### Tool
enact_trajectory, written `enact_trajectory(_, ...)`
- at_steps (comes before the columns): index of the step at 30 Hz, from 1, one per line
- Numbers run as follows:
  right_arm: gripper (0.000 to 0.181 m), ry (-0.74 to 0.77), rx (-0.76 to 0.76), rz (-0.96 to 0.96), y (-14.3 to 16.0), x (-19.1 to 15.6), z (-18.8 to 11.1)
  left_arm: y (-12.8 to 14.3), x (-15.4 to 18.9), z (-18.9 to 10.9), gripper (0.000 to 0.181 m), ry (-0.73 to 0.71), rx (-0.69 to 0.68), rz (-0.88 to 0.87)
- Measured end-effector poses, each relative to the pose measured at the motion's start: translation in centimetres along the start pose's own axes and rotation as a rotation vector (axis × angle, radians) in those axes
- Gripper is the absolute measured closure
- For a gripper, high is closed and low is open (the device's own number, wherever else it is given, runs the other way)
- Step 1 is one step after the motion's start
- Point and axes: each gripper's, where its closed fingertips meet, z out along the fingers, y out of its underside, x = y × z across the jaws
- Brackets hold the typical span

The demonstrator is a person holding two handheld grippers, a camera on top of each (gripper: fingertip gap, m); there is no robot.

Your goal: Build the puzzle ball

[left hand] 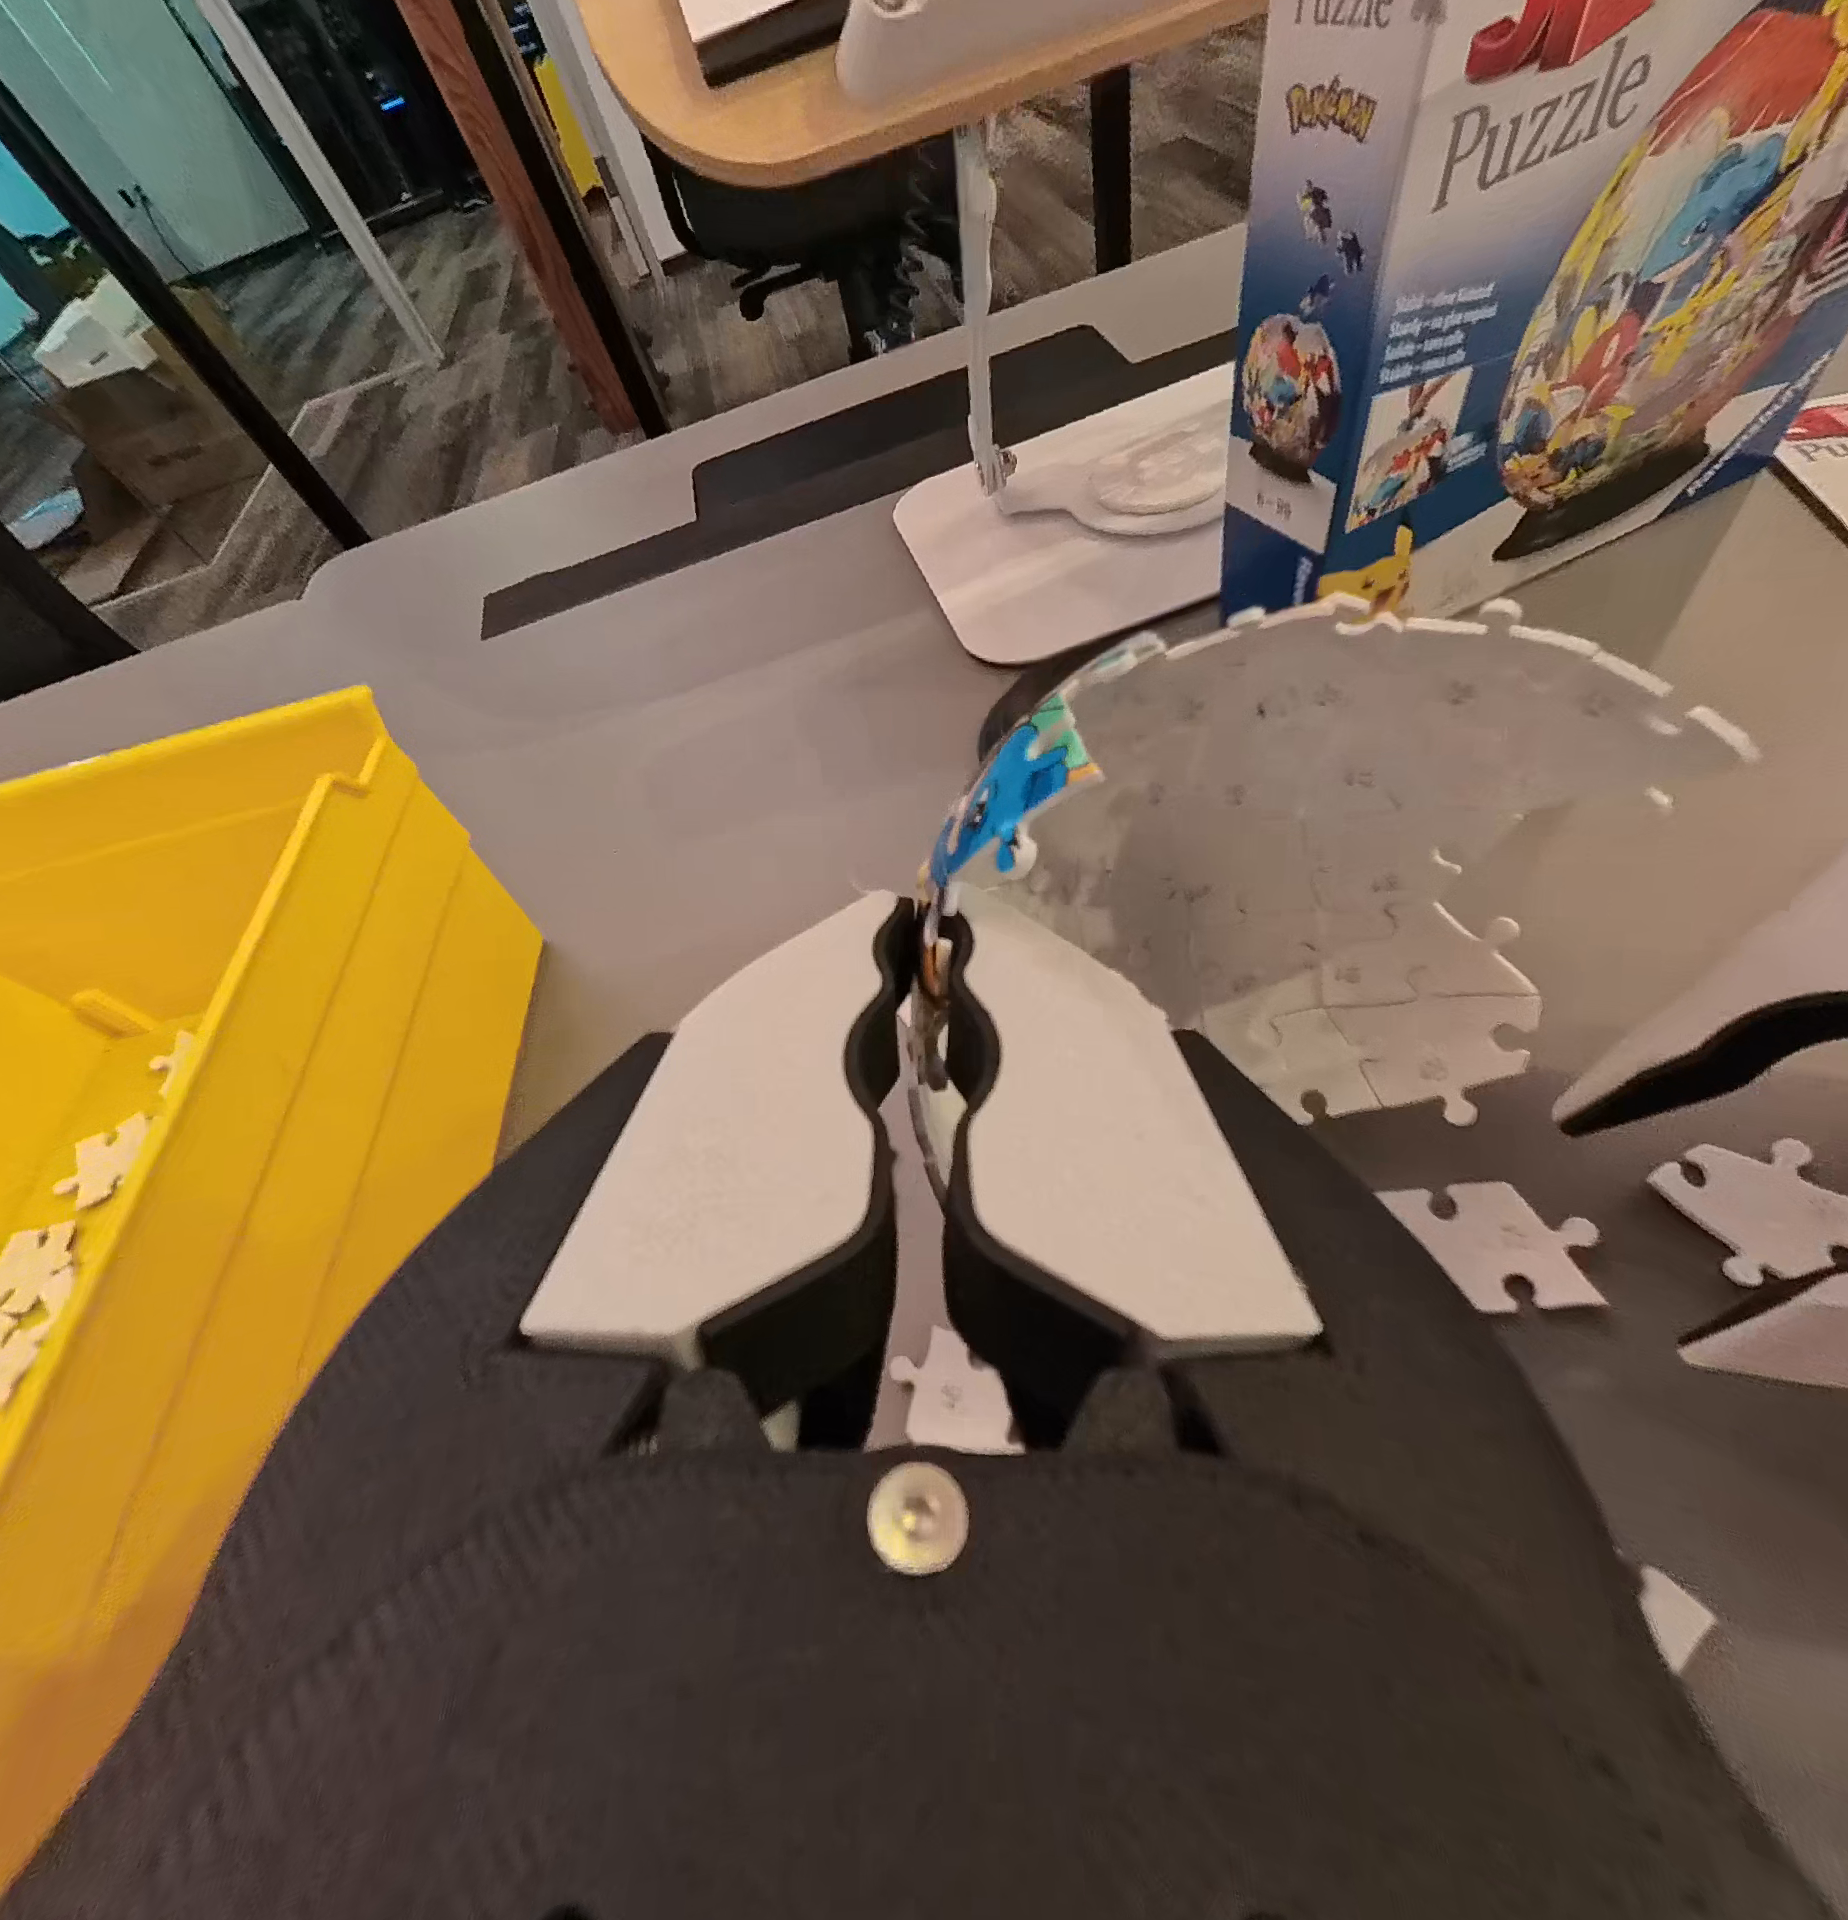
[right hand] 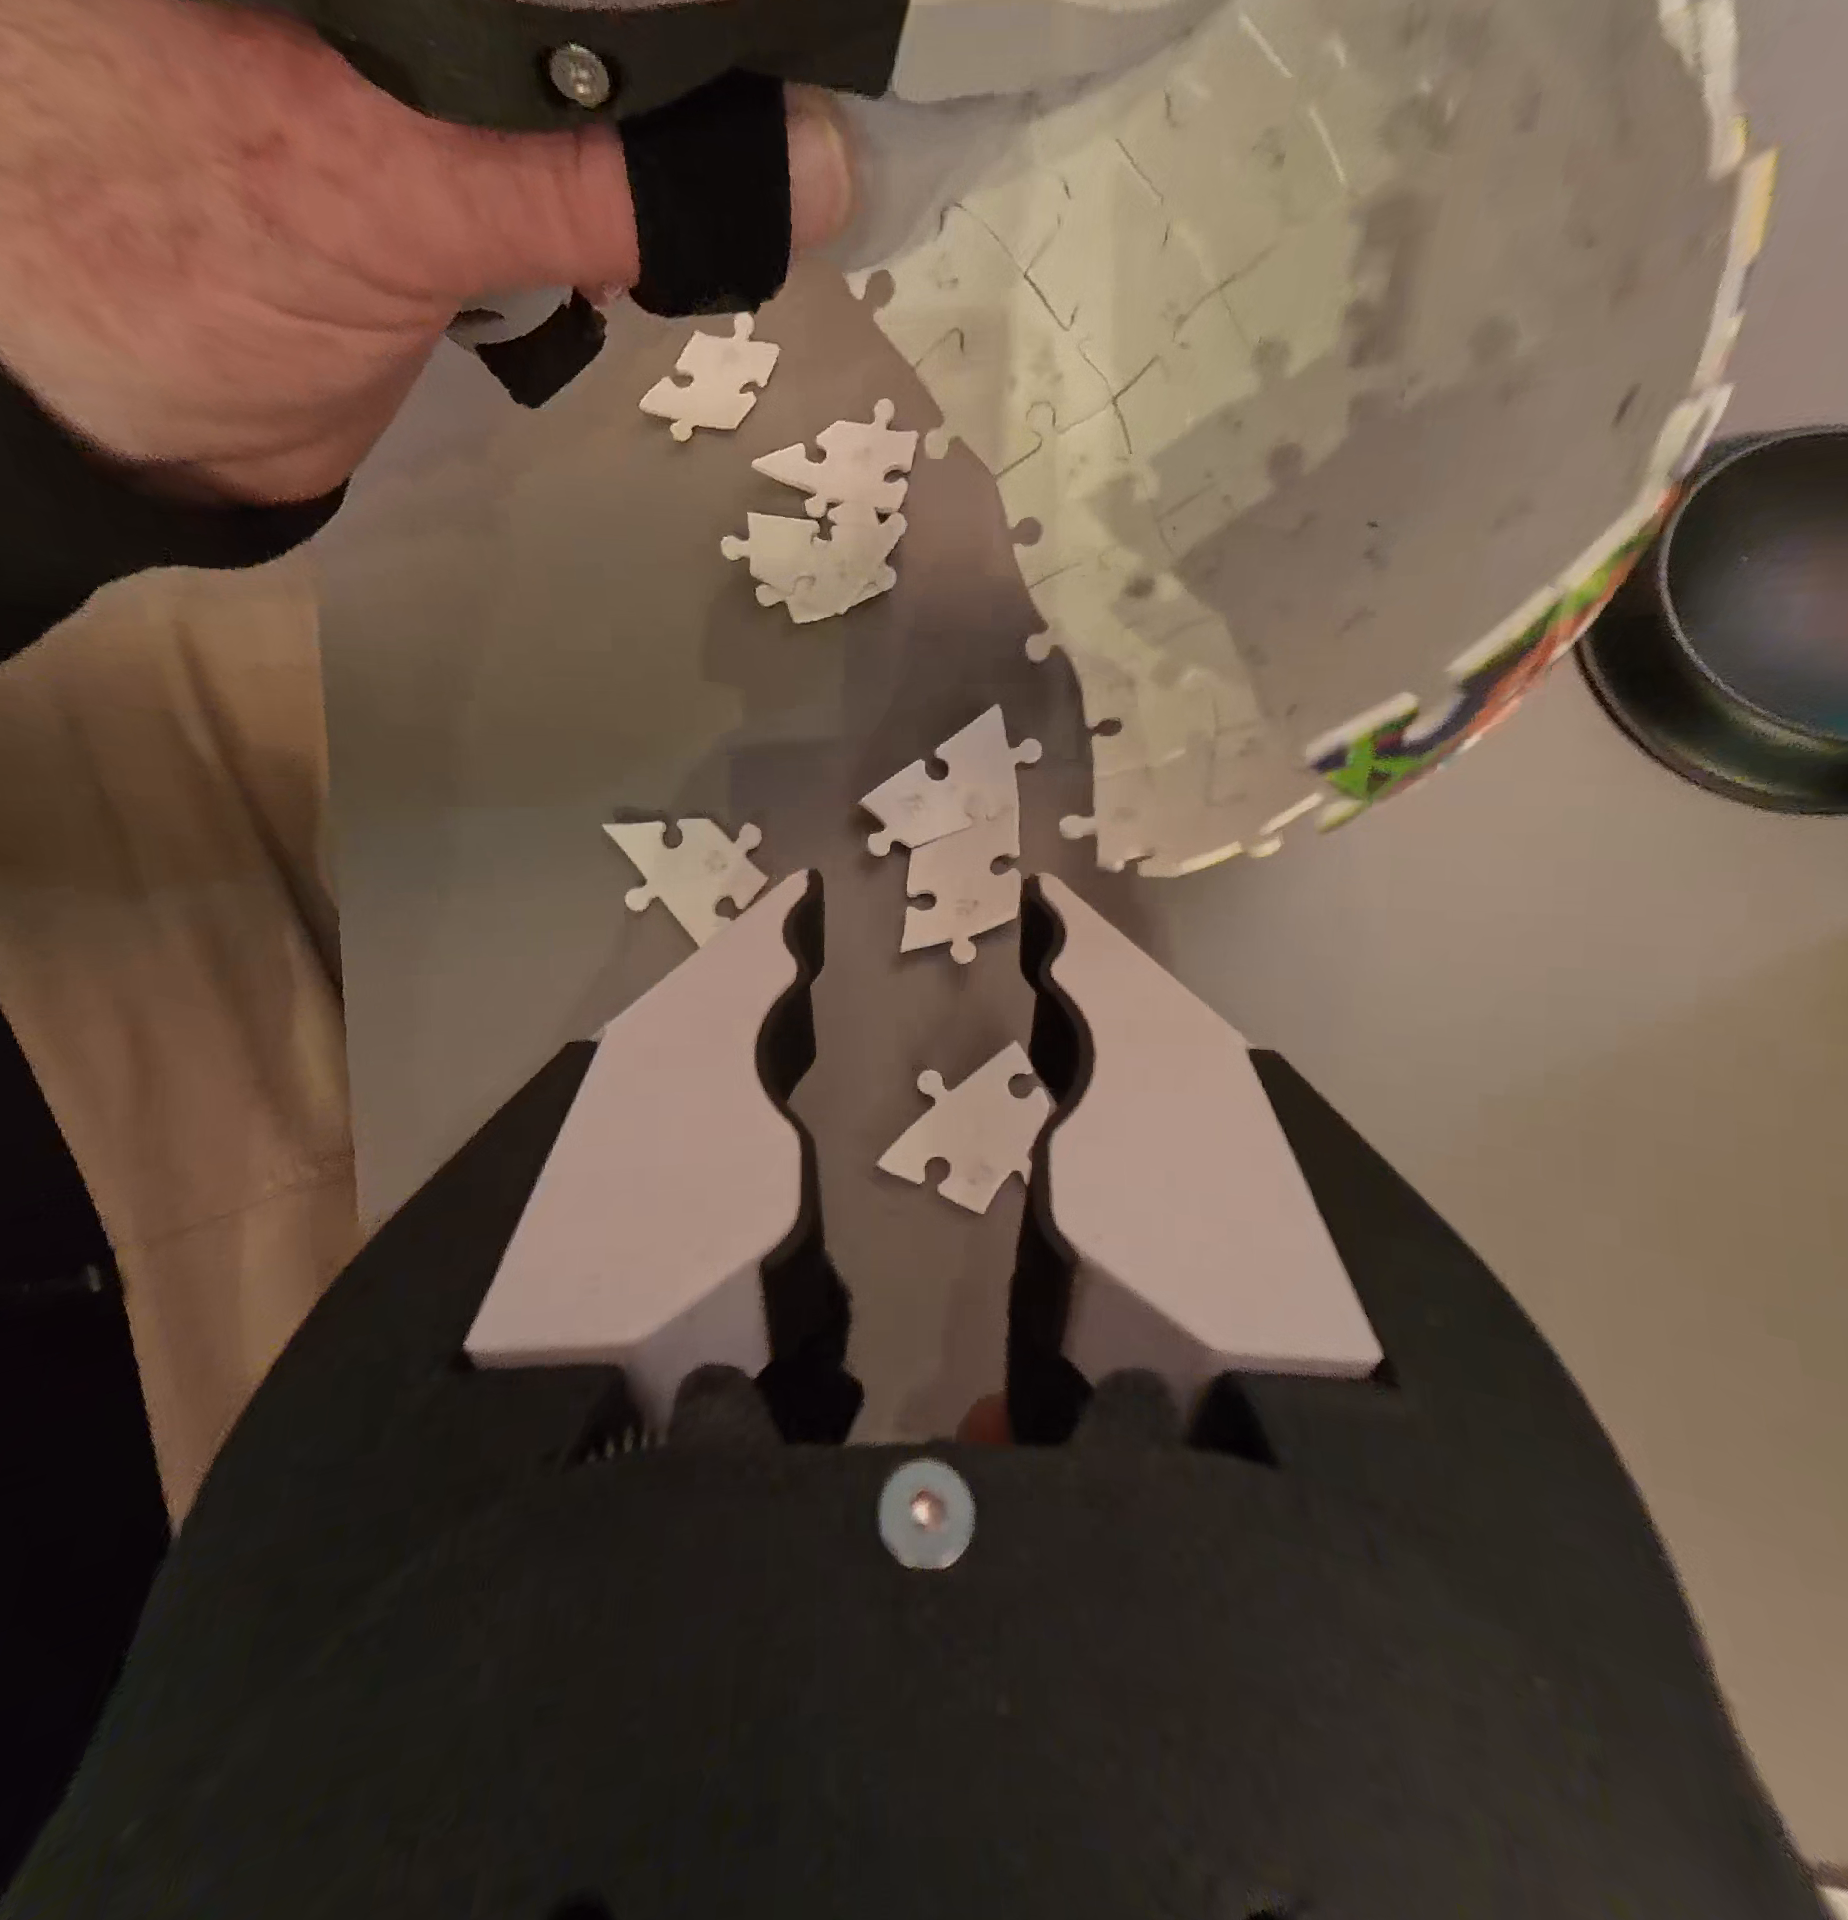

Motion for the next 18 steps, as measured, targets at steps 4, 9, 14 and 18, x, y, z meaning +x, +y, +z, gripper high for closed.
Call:
enact_trajectory(4, 0.147, -0.015, 0.007, -0.055, 0.0, -0.5, -0.4, 0.2, 0.7, -0.2, 0.178, -0.013, 0.002, 0.045)
enact_trajectory(9, 0.149, -0.02, 0.018, -0.093, 0.3, -0.8, -0.3, 0.5, 0.6, -0.5, 0.178, -0.035, 0.004, 0.087)
enact_trajectory(14, 0.148, -0.026, 0.008, -0.118, 0.3, -1.3, 0.3, 0.3, 0.6, -0.7, 0.178, -0.039, 0.005, 0.099)
enact_trajectory(18, 0.148, -0.021, 0.001, -0.134, 0.4, -1.4, 0.8, 0.0, 0.4, -1.0, 0.178, -0.038, 0.003, 0.091)
